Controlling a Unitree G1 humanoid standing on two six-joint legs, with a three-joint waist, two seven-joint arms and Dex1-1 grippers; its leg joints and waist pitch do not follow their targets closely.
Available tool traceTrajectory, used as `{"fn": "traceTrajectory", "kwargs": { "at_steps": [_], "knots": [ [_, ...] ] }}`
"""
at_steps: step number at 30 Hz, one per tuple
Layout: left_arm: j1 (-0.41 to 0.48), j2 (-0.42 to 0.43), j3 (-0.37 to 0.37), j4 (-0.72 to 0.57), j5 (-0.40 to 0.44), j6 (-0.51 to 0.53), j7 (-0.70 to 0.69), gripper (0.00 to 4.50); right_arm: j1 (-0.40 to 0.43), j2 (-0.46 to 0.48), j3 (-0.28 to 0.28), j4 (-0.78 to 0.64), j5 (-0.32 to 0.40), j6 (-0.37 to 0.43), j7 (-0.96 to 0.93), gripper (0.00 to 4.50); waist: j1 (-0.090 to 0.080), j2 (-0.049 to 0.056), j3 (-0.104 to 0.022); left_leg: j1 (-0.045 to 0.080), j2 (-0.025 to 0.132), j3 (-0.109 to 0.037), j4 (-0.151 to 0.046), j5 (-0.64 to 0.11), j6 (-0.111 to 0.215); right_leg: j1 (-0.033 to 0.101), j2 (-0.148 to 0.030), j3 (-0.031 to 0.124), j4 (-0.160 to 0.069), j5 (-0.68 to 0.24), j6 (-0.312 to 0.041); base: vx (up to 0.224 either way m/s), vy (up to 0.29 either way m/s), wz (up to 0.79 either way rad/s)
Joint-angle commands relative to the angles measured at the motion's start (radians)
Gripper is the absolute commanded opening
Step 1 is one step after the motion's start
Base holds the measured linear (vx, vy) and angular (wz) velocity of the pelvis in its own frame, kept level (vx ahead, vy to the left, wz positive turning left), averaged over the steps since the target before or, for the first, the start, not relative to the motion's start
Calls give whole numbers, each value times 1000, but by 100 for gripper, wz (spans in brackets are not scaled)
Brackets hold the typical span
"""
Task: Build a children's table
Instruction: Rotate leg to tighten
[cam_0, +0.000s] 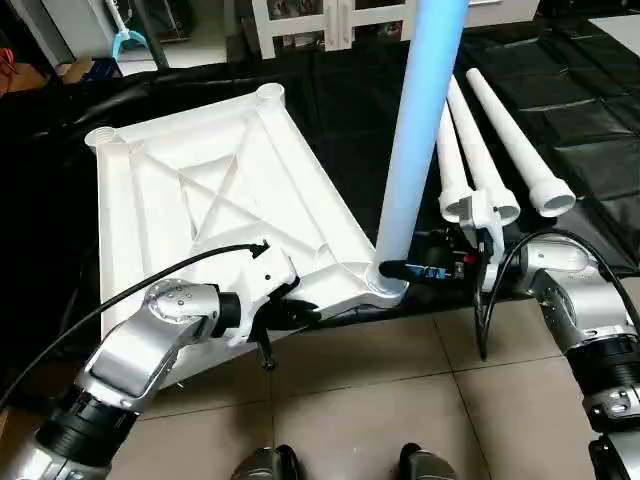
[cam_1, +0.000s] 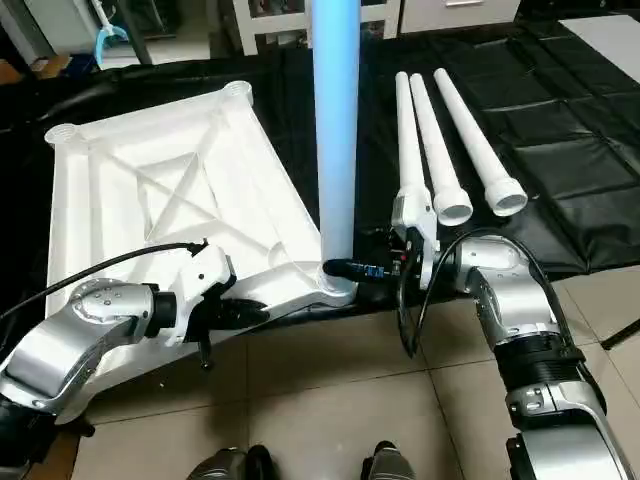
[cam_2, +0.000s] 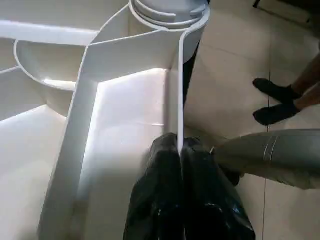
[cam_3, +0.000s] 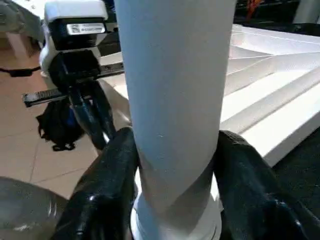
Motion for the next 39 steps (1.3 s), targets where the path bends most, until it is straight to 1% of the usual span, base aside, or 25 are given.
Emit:
{"fn": "traceTrajectory", "kwargs": {
  "at_steps": [1,5,8,10,13,16,17,18,19,20,21,22,23,25,26,27,28,29,30,31,32,33,35,36,39],
  "knots": [
    [23,2,-80,-19,-15,22,-78,0,-1,-7,11,7,-16,19,13,194,-3,-16,-73,35,40,-22,-79,-315,70,42,-7,12,-56,-356,-183,0,0,0],
    [22,0,-81,-19,-13,23,-79,0,3,-8,12,10,-13,29,19,186,-3,-16,-73,33,39,-22,-79,-306,73,43,-7,12,-55,-345,-188,0,0,0],
    [19,-8,-77,-11,-9,22,-69,0,-5,11,-14,49,-27,1,-51,186,-3,-14,-74,33,39,-22,-78,-298,76,43,-6,11,-54,-330,-194,0,0,0],
    [14,-15,-72,-2,-5,23,-53,0,-16,25,-30,89,-49,-26,-120,185,-6,-15,-72,32,38,-22,-79,-312,73,43,-7,11,-56,-346,-192,0,0,0],
    [1,-33,-59,24,10,21,-13,0,-30,42,-46,144,-85,-55,-222,184,-14,-15,-67,32,36,-27,-84,-367,42,40,-8,9,-63,-430,-166,0,0,0],
    [-59,-116,9,139,62,5,158,0,-55,97,-95,226,-126,-55,-493,184,-22,-15,-60,35,33,-29,-86,-423,17,32,-7,7,-71,-504,-136,0,0,0],
    [-70,-130,18,157,69,6,184,0,-59,109,-106,238,-127,-51,-540,184,-29,-18,-58,38,31,-30,-86,-447,2,28,-7,4,-78,-541,-119,-59,1,-3],
    [-81,-143,27,173,75,7,209,0,-62,121,-116,248,-129,-46,-585,184,-33,-16,-57,42,28,-34,-87,-479,-8,25,-8,0,-84,-590,-98,-60,4,-7],
    [-109,-186,57,216,87,13,288,0,-69,151,-135,272,-139,-42,-702,184,-38,-19,-56,36,28,-39,-89,-499,-11,30,-9,-5,-84,-610,-78,-60,4,-7],
    [-117,-201,67,228,89,16,312,0,-71,160,-140,279,-143,-43,-740,184,-41,-16,-51,35,29,-40,-92,-510,-13,27,-7,-6,-87,-617,-73,0,0,0],
    [-128,-226,83,244,90,16,349,0,-74,174,-143,288,-154,-45,-796,184,-43,-17,-53,36,27,-45,-93,-542,-19,29,-7,-14,-93,-640,-57,0,0,0],
    [-145,-264,105,269,91,15,404,0,-79,198,-150,304,-169,-52,-886,184,-43,-11,-54,39,27,-47,-93,-555,-25,28,-7,-15,-92,-637,-53,0,0,0],
    [-167,-316,124,300,96,7,468,0,-87,241,-163,328,-186,-73,-1017,184,-51,-11,-52,40,26,-48,-95,-571,-29,27,-5,-21,-99,-618,-55,0,0,0],
    [-194,-381,131,343,113,-19,541,0,-91,315,-169,340,-214,-116,-1172,184,-62,-4,-52,38,28,-55,-102,-608,-29,38,-6,-40,-106,-594,-50,0,0,0],
    [-196,-386,129,347,116,-22,546,0,-90,324,-165,338,-220,-122,-1184,184,-65,-6,-50,37,29,-56,-104,-621,-26,40,-7,-46,-109,-588,-47,0,0,0],
    [-199,-390,127,351,119,-25,551,0,-89,333,-163,336,-225,-128,-1195,184,-68,-6,-50,33,29,-58,-108,-634,-22,48,-7,-51,-111,-571,-40,0,0,0],
    [-208,-406,125,369,132,-45,571,0,-88,365,-156,334,-242,-147,-1242,184,-68,-4,-49,34,29,-59,-110,-643,-21,48,-6,-52,-111,-567,-37,0,0,0],
    [-211,-408,123,374,137,-50,575,0,-88,375,-154,334,-246,-153,-1254,184,-69,-2,-48,40,28,-56,-111,-647,-18,42,-6,-53,-118,-562,-34,0,0,0],
    [-218,-415,122,390,142,-59,585,0,-94,406,-150,340,-246,-172,-1284,184,-68,-4,-50,48,26,-54,-111,-645,-16,40,-5,-55,-124,-555,-37,0,0,0],
    [-218,-414,122,391,142,-59,585,0,-97,412,-148,342,-244,-176,-1284,184,-66,-6,-50,51,26,-51,-110,-642,-12,37,-5,-54,-127,-554,-39,0,0,0],
    [-218,-414,122,391,142,-59,585,0,-98,416,-147,343,-243,-179,-1283,184,-64,-5,-47,58,23,-47,-107,-641,-6,30,-6,-57,-135,-565,-40,0,0,0],
    [-217,-411,124,394,142,-59,587,0,-102,421,-142,347,-242,-186,-1281,183,-63,-3,-44,57,24,-48,-107,-644,-3,34,-5,-63,-138,-570,-34,0,0,0],
    [-217,-409,131,406,151,-65,594,0,-112,430,-141,364,-252,-212,-1299,183,-65,-2,-44,55,30,-50,-112,-660,-5,41,-5,-72,-136,-557,-27,0,0,0],
    [-216,-404,132,407,153,-66,595,0,-114,430,-142,369,-255,-220,-1304,183,-64,3,-40,56,35,-52,-118,-682,-12,43,-4,-76,-133,-545,-25,0,0,0],
    [-214,-398,132,407,153,-68,594,0,-115,427,-146,373,-255,-230,-1304,183,-62,5,-39,65,35,-49,-124,-714,-21,41,-1,-76,-129,-525,-31,0,0,0]
  ]
}}
